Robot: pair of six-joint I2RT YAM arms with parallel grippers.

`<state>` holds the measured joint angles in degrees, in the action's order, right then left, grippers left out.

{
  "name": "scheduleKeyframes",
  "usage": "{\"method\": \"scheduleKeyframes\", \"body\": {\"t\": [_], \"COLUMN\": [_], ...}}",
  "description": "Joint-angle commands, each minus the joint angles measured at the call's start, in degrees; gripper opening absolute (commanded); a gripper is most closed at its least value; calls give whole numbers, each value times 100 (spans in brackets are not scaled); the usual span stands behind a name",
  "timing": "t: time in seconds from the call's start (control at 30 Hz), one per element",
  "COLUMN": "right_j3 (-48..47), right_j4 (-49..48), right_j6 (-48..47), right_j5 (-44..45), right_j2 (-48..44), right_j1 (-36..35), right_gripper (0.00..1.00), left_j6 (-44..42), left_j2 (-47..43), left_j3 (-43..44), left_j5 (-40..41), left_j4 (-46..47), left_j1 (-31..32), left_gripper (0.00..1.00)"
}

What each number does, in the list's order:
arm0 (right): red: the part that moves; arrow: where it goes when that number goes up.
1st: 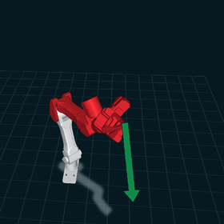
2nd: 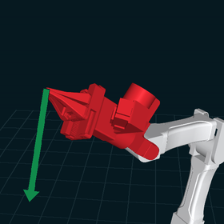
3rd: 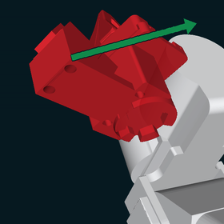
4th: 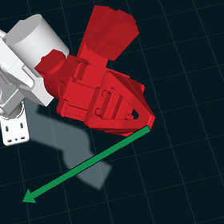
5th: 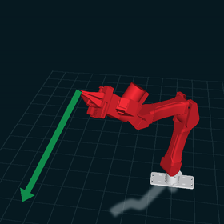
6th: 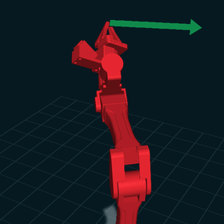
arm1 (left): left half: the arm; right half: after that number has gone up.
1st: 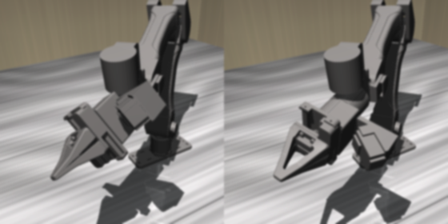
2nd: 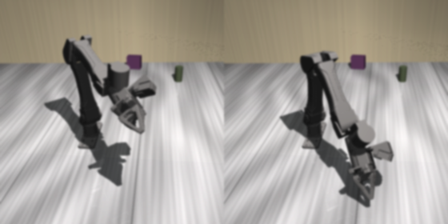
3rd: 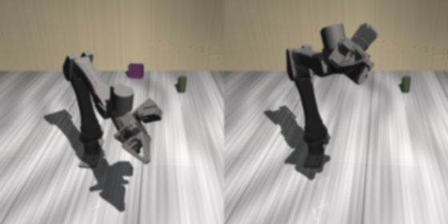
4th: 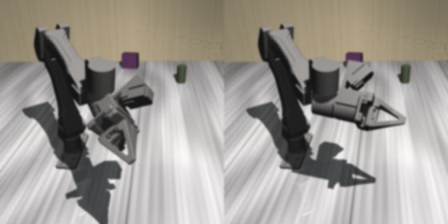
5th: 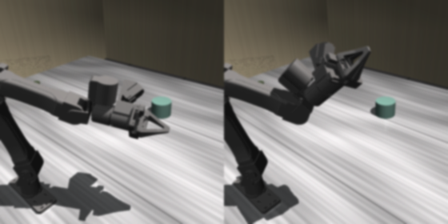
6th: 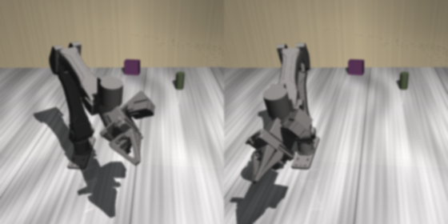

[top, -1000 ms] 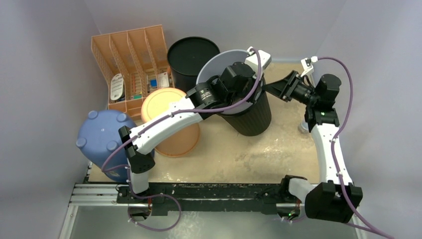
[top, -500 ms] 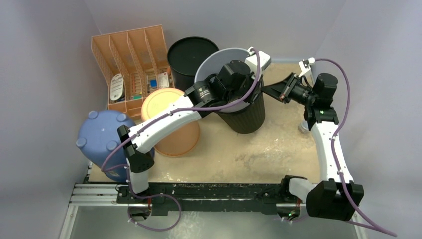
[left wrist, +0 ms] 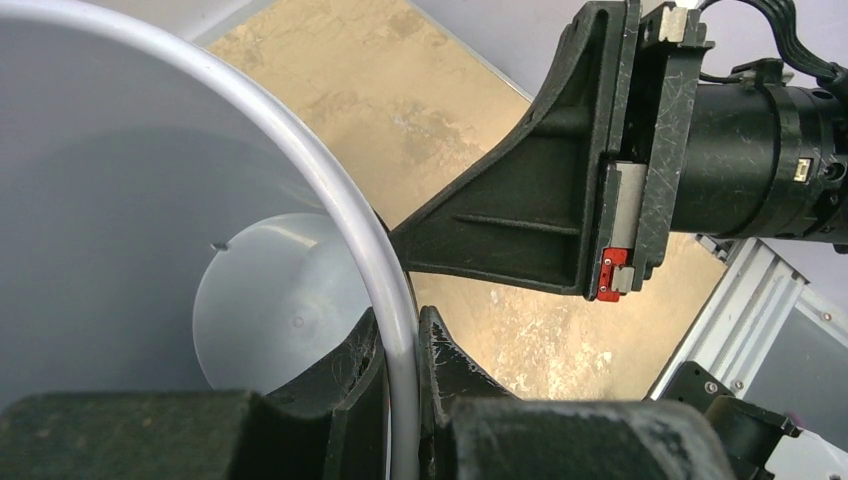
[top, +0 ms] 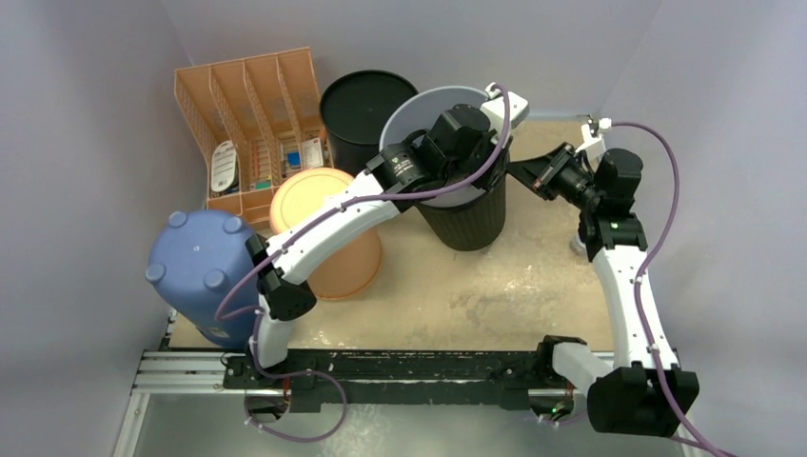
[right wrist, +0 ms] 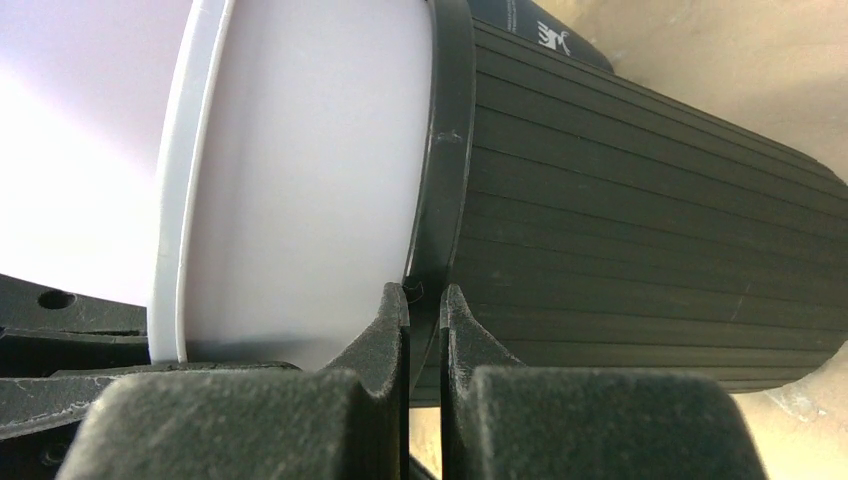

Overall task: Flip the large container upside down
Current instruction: Adjust the container in the container.

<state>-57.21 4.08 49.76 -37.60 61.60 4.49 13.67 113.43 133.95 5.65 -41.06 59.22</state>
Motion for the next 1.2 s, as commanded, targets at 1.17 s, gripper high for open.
{"method": "scheduleKeyframes", "body": {"t": [1.17], "right_j3": [-43], "right_j4": [1657], "right_j6": [-1320], "right_j5": [2408], "right_j2": [20], "right_j1": [-142], "right_gripper": [0], "left_j6": [620], "left_j2": [-1835], "left_j3": [109], "left_j5": [-1392], "left_j4": [3120], "left_j1": [-51], "left_gripper": [0]}}
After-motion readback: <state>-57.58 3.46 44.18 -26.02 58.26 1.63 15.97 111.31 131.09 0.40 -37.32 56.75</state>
